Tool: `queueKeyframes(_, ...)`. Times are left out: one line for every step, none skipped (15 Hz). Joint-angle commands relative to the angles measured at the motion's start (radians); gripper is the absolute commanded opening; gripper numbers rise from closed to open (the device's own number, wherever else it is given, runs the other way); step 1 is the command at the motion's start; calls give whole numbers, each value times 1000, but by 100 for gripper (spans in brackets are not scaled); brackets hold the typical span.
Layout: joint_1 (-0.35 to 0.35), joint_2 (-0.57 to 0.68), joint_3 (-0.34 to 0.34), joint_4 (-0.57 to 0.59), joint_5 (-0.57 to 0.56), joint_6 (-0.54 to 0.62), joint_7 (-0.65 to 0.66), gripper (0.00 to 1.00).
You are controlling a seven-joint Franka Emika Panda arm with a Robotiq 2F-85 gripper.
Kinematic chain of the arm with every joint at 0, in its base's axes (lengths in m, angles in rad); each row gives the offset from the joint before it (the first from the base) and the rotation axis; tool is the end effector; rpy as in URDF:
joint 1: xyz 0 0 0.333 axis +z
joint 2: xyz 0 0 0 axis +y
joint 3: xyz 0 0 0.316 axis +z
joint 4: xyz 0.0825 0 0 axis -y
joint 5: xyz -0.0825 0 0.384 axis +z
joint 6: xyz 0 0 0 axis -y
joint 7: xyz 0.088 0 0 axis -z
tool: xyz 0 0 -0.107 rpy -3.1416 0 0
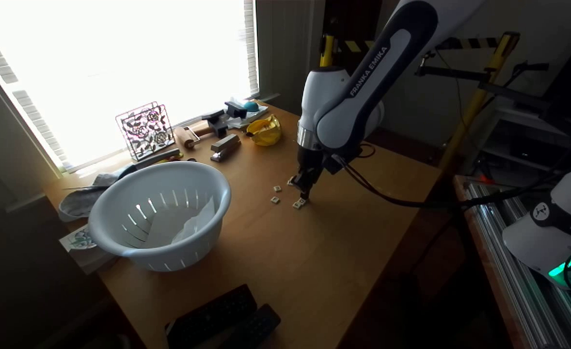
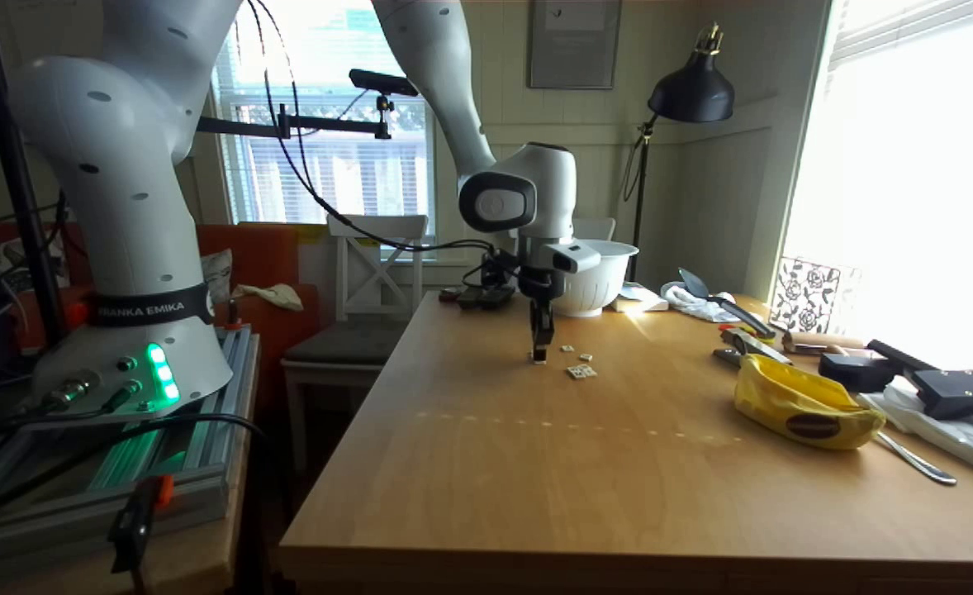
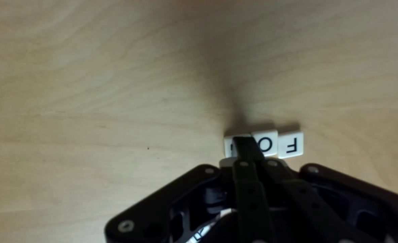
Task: Align three letters in a straight line
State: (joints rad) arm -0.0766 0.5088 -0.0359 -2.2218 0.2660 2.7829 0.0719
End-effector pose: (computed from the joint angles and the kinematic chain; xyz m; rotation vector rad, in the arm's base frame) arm 0.5423 -0.0739 0.1472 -2.9899 0.6468 -0.0853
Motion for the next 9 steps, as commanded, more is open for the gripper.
queueKeyframes(-1, 24, 0, 10, -30, -9, 15, 0)
queueKeyframes(0, 23, -1, 9, -31, -10, 15, 0)
queueKeyframes(-2, 23, 0, 9, -29, -11, 13, 0)
queueKeyframes(-3, 21, 0, 7, -29, -9, 13, 0)
queueKeyframes(-4, 19, 1, 5, -28, -9, 12, 0)
queueKeyframes(-6, 16, 2, 3, -26, -8, 10, 0)
queueKeyframes(-8, 12, 3, 0, -25, -7, 9, 0)
queueKeyframes(-8, 9, 4, -2, -23, -6, 8, 0)
queueKeyframes(-10, 3, 6, -6, -21, -5, 7, 0)
